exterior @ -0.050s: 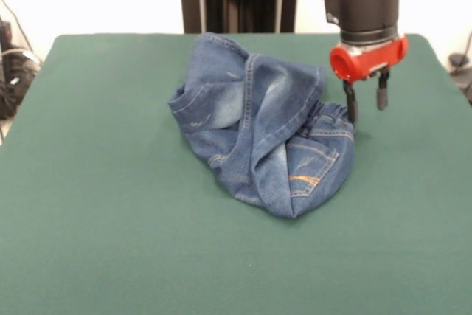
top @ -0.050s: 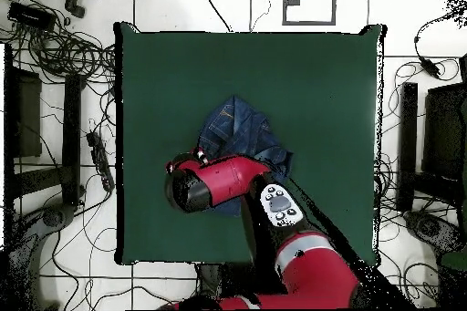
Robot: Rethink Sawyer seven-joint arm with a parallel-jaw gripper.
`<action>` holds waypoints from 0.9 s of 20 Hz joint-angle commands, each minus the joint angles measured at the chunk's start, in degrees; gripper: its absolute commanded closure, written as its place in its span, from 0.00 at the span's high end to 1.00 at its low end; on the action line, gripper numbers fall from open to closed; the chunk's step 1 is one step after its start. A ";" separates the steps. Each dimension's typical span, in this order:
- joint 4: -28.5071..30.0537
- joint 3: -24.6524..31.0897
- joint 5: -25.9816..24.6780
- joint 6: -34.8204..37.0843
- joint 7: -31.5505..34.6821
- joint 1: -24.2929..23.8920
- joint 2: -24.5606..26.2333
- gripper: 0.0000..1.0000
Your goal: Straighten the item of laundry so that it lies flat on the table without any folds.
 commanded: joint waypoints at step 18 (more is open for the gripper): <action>-5.28 -4.90 -0.94 5.38 4.46 6.38 2.26 1.00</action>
